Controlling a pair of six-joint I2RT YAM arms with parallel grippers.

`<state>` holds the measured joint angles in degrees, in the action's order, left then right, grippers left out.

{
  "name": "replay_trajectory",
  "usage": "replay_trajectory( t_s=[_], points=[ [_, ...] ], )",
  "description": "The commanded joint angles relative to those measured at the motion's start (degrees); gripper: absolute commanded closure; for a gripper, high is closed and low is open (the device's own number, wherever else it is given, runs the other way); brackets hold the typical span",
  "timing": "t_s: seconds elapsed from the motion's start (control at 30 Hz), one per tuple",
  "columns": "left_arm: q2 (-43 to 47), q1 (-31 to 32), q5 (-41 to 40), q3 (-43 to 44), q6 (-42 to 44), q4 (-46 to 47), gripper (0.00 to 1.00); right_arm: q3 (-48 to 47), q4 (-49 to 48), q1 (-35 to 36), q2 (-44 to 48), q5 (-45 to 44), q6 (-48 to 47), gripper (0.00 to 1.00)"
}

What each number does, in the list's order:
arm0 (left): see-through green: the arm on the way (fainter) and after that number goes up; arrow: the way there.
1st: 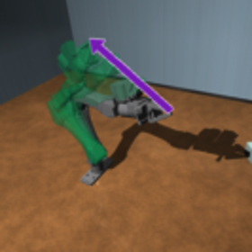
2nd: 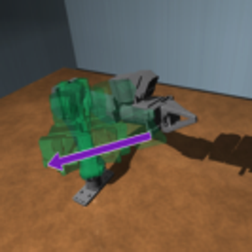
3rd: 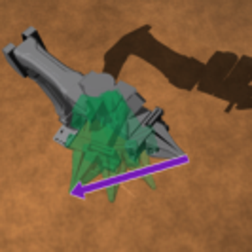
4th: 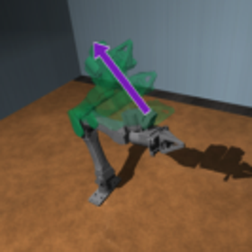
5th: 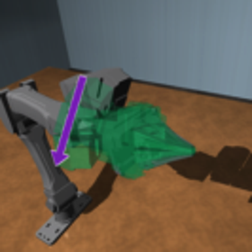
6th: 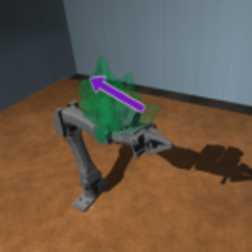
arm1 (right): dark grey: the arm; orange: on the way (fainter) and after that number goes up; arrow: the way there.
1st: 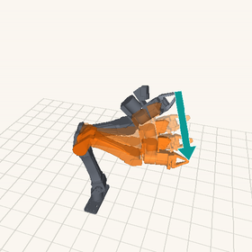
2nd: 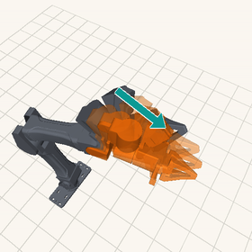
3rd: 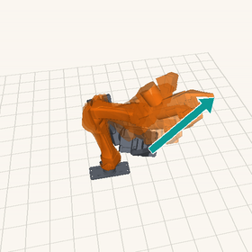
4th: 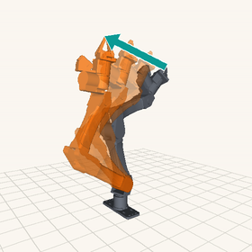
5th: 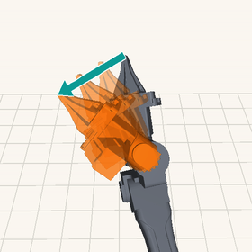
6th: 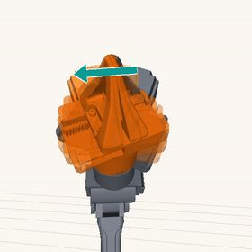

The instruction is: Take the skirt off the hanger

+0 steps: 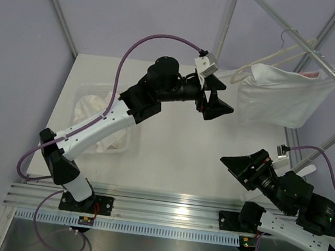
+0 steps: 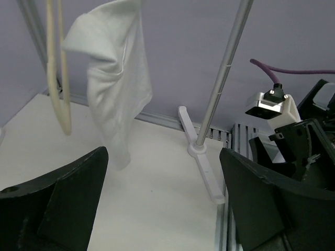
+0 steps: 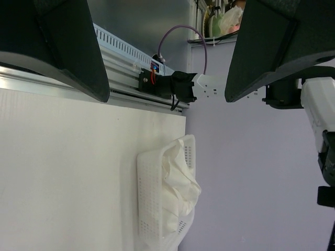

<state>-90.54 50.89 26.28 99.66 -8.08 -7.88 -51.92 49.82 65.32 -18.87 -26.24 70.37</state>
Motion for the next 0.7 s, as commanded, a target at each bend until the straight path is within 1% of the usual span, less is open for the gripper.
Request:
replay_trajectory(
  t_s=[0.0,0.03,0.07,0.13,0.23,0.37,0.47,0.53,0.67],
  points=[
    [-2.8,-0.3,8.6,0.9,4.9,7.6,0.13,0.2,1.8,0.3,2.0,-0.9,1.5,0.01],
    [-2.7,-0.3,9.9,-0.2,4.5,10.4,0.14,0.0,2.4,0.3,3.0,-1.1,1.9,0.01],
    [-2.4,-0.3,12.2,-3.1,3.6,15.6,0.15,-0.2,3.7,0.3,3.5,-1.3,2.1,0.01],
    [-2.0,0.1,14.0,-6.1,3.8,21.4,0.17,-0.5,5.2,0.2,4.7,-2.4,2.5,0.01],
    [-3.8,0.3,16.2,-5.0,6.0,21.0,0.19,-0.6,5.9,0.3,6.1,-2.9,2.6,0.01],
    [-6.1,0.5,16.5,-3.2,10.1,21.0,0.19,0.0,5.2,0.3,6.0,-2.2,2.6,0.01],
    [-9.0,0.4,17.7,0.7,11.5,19.2,0.18,0.0,4.1,0.3,4.6,-1.7,2.2,0.0],
    [-10.6,0.4,17.2,4.6,12.1,16.6,0.18,-0.2,3.4,0.3,3.5,-1.1,1.8,0.01],
    [-12.0,0.5,15.6,6.3,14.3,15.4,0.18,-0.6,2.9,0.2,2.3,-0.2,1.3,0.0]
  ],
)
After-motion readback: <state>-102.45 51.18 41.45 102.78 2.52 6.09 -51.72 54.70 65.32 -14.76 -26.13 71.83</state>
